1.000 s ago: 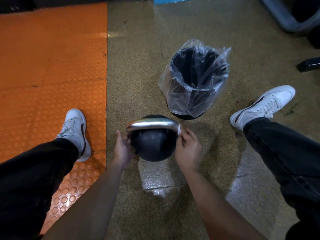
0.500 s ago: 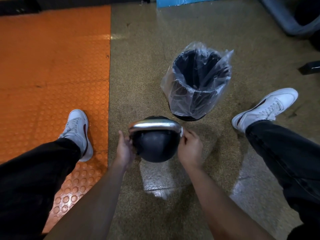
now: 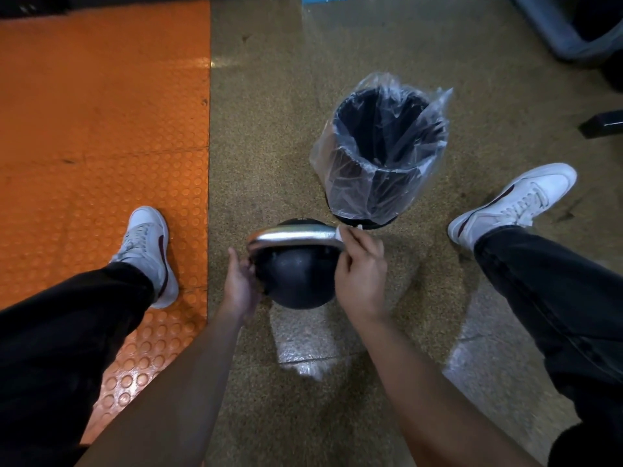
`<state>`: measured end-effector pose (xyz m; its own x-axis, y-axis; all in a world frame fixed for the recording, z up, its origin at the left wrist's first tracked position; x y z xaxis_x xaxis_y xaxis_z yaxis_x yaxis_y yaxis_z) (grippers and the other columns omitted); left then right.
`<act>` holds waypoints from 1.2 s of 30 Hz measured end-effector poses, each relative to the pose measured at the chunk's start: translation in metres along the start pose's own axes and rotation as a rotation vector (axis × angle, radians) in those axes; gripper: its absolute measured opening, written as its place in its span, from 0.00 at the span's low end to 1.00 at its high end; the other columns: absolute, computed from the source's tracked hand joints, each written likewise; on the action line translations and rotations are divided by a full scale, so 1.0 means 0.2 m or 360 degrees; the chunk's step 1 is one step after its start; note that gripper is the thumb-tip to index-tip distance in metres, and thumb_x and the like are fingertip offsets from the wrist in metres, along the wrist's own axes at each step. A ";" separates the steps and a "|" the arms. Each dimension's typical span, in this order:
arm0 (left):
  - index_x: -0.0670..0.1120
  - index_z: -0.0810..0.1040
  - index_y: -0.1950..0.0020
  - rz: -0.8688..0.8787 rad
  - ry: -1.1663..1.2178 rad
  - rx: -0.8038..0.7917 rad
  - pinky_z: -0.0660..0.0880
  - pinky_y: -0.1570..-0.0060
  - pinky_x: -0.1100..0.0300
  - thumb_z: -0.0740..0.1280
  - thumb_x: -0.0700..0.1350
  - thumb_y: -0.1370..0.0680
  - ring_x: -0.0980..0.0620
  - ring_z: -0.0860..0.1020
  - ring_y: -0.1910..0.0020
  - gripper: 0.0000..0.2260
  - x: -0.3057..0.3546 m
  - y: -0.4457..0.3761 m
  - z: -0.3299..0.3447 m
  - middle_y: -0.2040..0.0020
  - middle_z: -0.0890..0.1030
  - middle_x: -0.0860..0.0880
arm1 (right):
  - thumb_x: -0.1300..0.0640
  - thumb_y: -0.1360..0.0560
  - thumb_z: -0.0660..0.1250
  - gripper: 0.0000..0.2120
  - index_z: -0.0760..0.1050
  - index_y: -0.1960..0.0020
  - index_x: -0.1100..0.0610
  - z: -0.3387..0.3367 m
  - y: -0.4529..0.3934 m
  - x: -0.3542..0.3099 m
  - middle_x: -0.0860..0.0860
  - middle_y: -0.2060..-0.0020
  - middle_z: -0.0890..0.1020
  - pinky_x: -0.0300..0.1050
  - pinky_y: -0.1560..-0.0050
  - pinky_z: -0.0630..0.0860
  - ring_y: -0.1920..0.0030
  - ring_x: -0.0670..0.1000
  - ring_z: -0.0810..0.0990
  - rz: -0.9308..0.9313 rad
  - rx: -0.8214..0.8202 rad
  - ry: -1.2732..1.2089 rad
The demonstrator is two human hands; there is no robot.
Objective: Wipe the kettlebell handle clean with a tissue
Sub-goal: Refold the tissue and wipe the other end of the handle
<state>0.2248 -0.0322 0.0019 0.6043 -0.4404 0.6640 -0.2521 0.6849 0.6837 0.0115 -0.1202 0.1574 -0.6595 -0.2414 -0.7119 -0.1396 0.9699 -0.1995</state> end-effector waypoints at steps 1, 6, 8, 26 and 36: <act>0.53 0.75 0.31 -0.0003 0.0010 0.0003 0.61 0.28 0.38 0.43 0.72 0.22 0.46 0.70 0.28 0.36 0.00 0.00 0.00 0.33 0.79 0.50 | 0.71 0.24 0.65 0.23 0.75 0.30 0.61 0.01 0.03 -0.03 0.54 0.36 0.79 0.41 0.39 0.71 0.38 0.54 0.73 -0.0065 0.0005 -0.0005; 0.56 0.75 0.30 0.0001 -0.0003 -0.0022 0.56 0.27 0.33 0.43 0.75 0.24 0.46 0.67 0.26 0.37 0.00 -0.01 -0.01 0.31 0.78 0.52 | 0.69 0.22 0.65 0.21 0.75 0.30 0.60 0.05 0.13 0.17 0.57 0.35 0.78 0.55 0.36 0.77 0.35 0.56 0.75 0.0338 0.0000 -0.0043; 0.54 0.74 0.29 -0.0002 -0.0009 -0.0018 0.57 0.27 0.33 0.43 0.74 0.23 0.46 0.68 0.26 0.37 0.00 0.00 0.00 0.31 0.78 0.51 | 0.68 0.22 0.64 0.20 0.76 0.30 0.60 0.03 0.06 0.14 0.56 0.36 0.79 0.53 0.34 0.75 0.35 0.55 0.75 0.0293 0.0025 -0.0039; 0.53 0.79 0.39 0.0056 0.0020 -0.0012 0.67 0.35 0.42 0.41 0.69 0.20 0.51 0.76 0.40 0.33 0.02 0.00 0.02 0.44 0.85 0.54 | 0.72 0.24 0.65 0.22 0.76 0.31 0.62 0.01 0.12 0.01 0.56 0.37 0.80 0.42 0.40 0.74 0.40 0.55 0.74 -0.0122 0.0110 0.0042; 0.53 0.78 0.37 0.0044 -0.0016 -0.0002 0.68 0.36 0.43 0.41 0.69 0.20 0.51 0.76 0.39 0.33 0.02 0.01 0.01 0.45 0.85 0.55 | 0.72 0.24 0.63 0.22 0.76 0.31 0.62 0.01 0.09 -0.08 0.55 0.36 0.79 0.43 0.40 0.74 0.41 0.55 0.72 -0.0256 0.0081 0.0038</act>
<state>0.2245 -0.0339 0.0067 0.5896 -0.4269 0.6856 -0.2676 0.6977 0.6645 0.0211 -0.0989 0.1646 -0.6493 -0.3921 -0.6517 -0.2076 0.9157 -0.3441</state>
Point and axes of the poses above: each hand's wrist, its own y-axis away from the middle knuckle, its own z-axis out of the palm, x = y × z, the point moved 10 cm from there along -y, towards the middle knuckle
